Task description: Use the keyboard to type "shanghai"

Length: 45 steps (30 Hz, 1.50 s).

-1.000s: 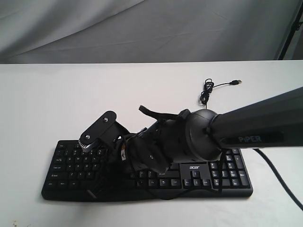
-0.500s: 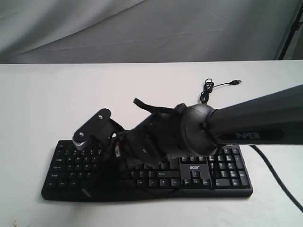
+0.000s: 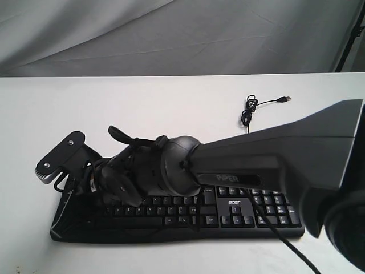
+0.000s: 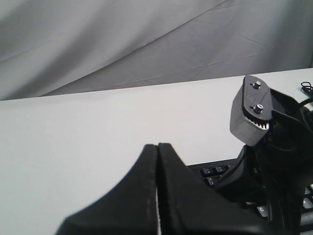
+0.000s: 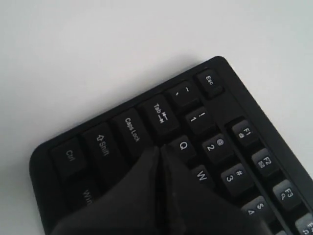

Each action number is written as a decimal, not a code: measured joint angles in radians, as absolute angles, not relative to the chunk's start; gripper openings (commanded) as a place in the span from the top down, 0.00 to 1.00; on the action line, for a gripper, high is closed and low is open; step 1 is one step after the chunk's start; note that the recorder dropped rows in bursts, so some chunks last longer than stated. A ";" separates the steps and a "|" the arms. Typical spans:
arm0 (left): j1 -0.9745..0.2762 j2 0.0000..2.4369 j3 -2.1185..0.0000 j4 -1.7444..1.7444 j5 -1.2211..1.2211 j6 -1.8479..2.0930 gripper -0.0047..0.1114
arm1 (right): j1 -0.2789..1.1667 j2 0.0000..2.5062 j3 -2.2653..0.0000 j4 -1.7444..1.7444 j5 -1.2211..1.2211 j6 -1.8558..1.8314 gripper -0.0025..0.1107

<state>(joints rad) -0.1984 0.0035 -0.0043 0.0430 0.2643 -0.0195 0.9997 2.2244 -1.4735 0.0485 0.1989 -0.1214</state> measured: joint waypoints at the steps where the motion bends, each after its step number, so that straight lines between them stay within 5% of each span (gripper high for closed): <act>1: -0.198 0.003 -0.004 0.043 0.264 -0.020 0.96 | 1.000 2.224 -1.473 0.048 0.194 -0.121 0.98; 20: -0.198 0.003 -0.004 0.043 0.264 -0.020 0.96 | 1.000 2.226 -1.476 0.019 0.207 -0.126 0.98; 31: -0.198 0.003 -0.004 0.043 0.264 -0.020 0.96 | 0.898 1.916 -1.108 0.012 0.120 -0.087 0.98; 45: -0.198 0.003 -0.004 0.043 0.264 -0.020 0.96 | 0.835 2.000 -1.051 0.043 0.021 -0.080 0.98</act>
<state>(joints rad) -0.1984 0.0035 -0.0043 0.0430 0.2643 -0.0195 0.8352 2.0002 -1.0511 0.0429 0.0211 -0.0802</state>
